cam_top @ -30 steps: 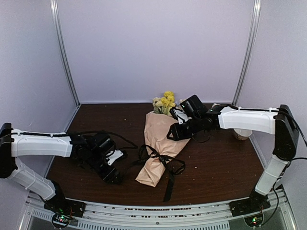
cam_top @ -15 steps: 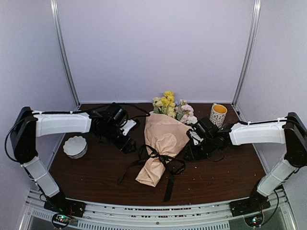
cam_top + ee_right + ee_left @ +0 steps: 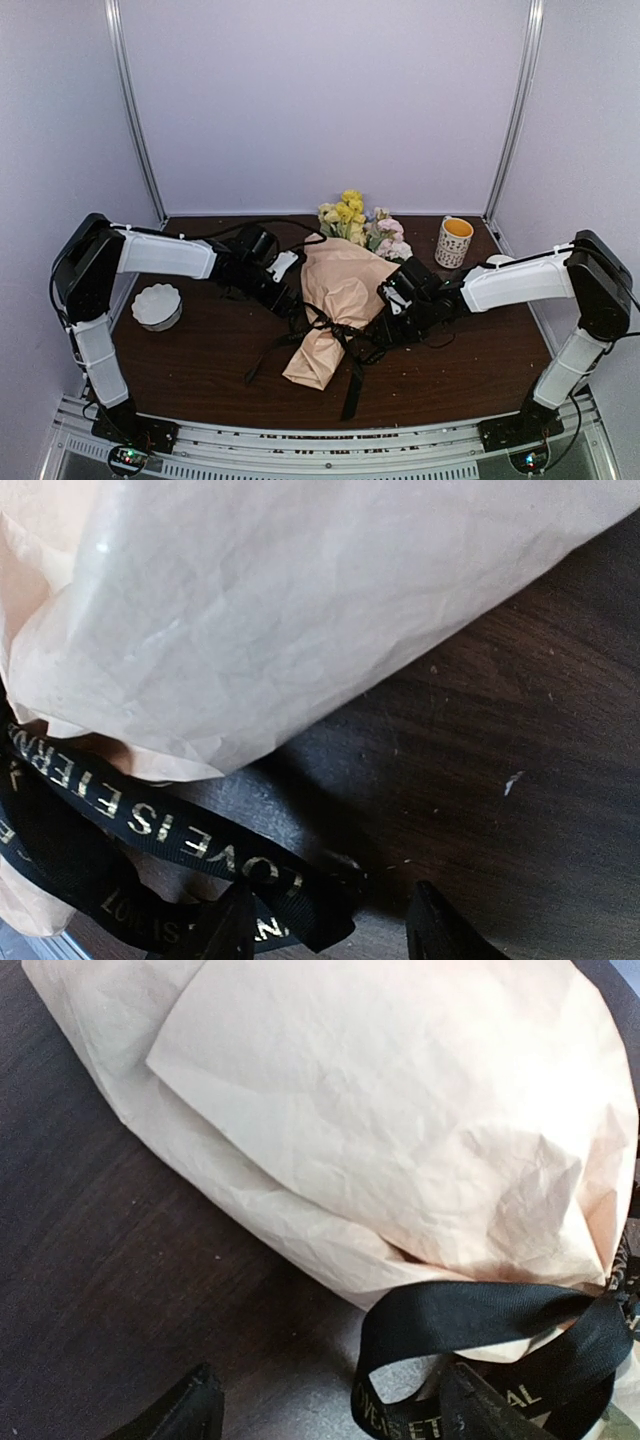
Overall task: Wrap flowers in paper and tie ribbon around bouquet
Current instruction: Adjust the ribbon on the folded bouquet.
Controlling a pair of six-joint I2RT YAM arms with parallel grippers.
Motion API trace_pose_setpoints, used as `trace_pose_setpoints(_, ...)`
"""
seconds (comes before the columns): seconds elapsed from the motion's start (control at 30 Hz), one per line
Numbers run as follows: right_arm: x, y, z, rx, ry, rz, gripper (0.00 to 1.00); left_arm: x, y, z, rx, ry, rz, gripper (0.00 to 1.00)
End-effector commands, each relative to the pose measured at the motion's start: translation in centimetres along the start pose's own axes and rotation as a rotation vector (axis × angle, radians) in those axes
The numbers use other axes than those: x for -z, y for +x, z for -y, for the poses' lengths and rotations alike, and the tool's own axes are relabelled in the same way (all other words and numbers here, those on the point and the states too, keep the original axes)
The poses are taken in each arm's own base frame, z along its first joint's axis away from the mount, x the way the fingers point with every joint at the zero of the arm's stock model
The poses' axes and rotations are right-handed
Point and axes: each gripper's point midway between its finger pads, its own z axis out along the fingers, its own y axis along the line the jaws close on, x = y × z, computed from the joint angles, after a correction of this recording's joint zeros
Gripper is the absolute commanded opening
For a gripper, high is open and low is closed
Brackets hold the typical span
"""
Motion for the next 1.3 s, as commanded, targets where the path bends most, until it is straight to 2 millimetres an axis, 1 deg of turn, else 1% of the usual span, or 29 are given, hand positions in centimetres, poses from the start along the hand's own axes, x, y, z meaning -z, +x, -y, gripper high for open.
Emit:
trace_pose_setpoints(0.0, -0.7, 0.7, 0.4, -0.007, 0.021, -0.014, 0.50, -1.9, 0.8, 1.0, -0.014, 0.085, -0.015, 0.78)
trace_pose_setpoints(0.07, -0.9, 1.1, 0.4, -0.005, 0.019, -0.025, 0.46, -2.3, 1.4, 1.1, -0.020, 0.093, -0.027, 0.76)
trace_pose_setpoints(0.1, -1.0, 1.3, 0.4, -0.005, 0.017, -0.032, 0.42, -2.5, 1.7, 0.8, -0.019, 0.081, -0.038, 0.70)
trace_pose_setpoints(0.2, -1.2, 1.9, 0.0, -0.003, 0.008, -0.048, 0.24, -2.8, 2.1, 0.3, -0.018, 0.056, -0.063, 0.39)
trace_pose_setpoints(0.3, -1.1, 2.5, 0.7, -0.029, 0.035, -0.043, 0.03, -2.6, 2.1, -0.6, -0.013, 0.000, -0.070, 0.06)
trace_pose_setpoints(0.33, -1.0, 2.8, 0.9, -0.036, 0.036, -0.041, 0.00, -2.4, 1.9, -1.2, -0.009, -0.033, -0.069, 0.00)
trace_pose_setpoints(0.47, -1.1, 4.4, 1.9, -0.041, 0.055, -0.068, 0.00, -2.0, 1.8, -2.4, 0.007, -0.090, -0.067, 0.00)
trace_pose_setpoints(0.57, -1.1, 5.9, 3.1, -0.044, 0.090, -0.095, 0.00, -2.0, 3.1, -3.7, 0.024, -0.142, -0.110, 0.00)
trace_pose_setpoints(0.63, -0.7, 6.6, 3.8, -0.055, 0.102, -0.097, 0.00, -2.0, 3.7, -4.1, 0.033, -0.143, -0.117, 0.00)
trace_pose_setpoints(0.7, -0.3, 7.1, 3.8, -0.070, 0.080, -0.092, 0.00, -1.8, 4.2, -4.4, 0.036, -0.148, -0.118, 0.00)
trace_pose_setpoints(0.8, -0.2, 8.4, 4.0, -0.084, 0.061, -0.115, 0.00, -1.7, 4.3, -4.7, 0.034, -0.159, -0.127, 0.00)
trace_pose_setpoints(0.93, -0.3, 9.2, 4.0, -0.084, 0.049, -0.136, 0.00, -1.6, 4.6, -5.0, 0.029, -0.180, -0.140, 0.00)
trace_pose_setpoints(1.03, -0.2, 9.2, 4.0, -0.075, 0.050, -0.139, 0.00, -1.3, 5.5, -5.9, 0.037, -0.229, -0.169, 0.00)
trace_pose_setpoints(1.13, -0.1, 9.7, 4.7, -0.069, 0.075, -0.147, 0.00, -1.2, 6.2, -6.9, 0.068, -0.251, -0.182, 0.00)
trace_pose_setpoints(1.2, -0.3, 10.2, 4.9, -0.071, 0.073, -0.159, 0.00, -1.3, 6.2, -6.7, 0.065, -0.233, -0.178, 0.00)
trace_pose_setpoints(1.27, -0.4, 10.1, 4.6, -0.075, 0.060, -0.160, 0.00, -1.2, 5.3, -5.4, 0.051, -0.165, -0.148, 0.00)
